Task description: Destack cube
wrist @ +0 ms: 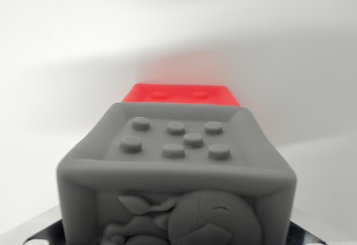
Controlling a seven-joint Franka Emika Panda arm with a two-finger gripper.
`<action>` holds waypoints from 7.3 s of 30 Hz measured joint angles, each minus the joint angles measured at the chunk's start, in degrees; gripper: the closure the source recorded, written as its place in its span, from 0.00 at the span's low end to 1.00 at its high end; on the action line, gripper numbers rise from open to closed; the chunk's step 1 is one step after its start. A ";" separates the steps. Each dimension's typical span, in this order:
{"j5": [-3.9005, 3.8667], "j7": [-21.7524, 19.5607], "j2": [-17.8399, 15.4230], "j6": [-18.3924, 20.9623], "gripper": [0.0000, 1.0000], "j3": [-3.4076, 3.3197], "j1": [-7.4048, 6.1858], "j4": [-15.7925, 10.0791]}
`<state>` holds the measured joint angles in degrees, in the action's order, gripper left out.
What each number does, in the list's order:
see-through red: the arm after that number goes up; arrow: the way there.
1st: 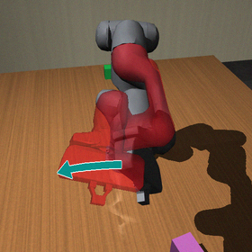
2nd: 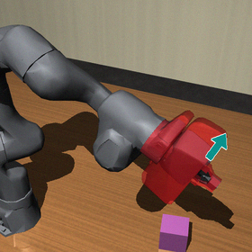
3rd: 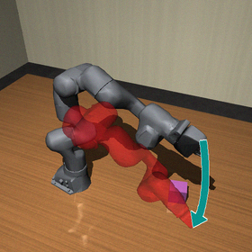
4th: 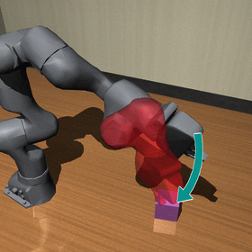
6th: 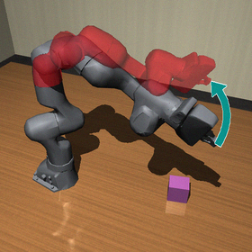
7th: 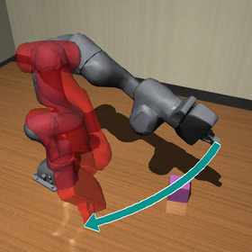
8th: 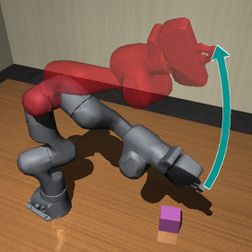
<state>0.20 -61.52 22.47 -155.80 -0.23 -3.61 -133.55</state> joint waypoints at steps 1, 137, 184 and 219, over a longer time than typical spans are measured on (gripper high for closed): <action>0.00 0.00 0.00 0.00 1.00 0.00 0.00 0.00; 2.86 -3.12 -4.48 -11.98 1.00 -2.35 2.05 -16.65; 2.87 -3.10 0.69 -15.91 0.00 -1.09 3.34 -15.22; 2.24 -3.60 -8.75 -8.97 0.00 -2.32 2.29 -17.39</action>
<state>2.45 -65.13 13.72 -164.76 -2.55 -1.32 -150.94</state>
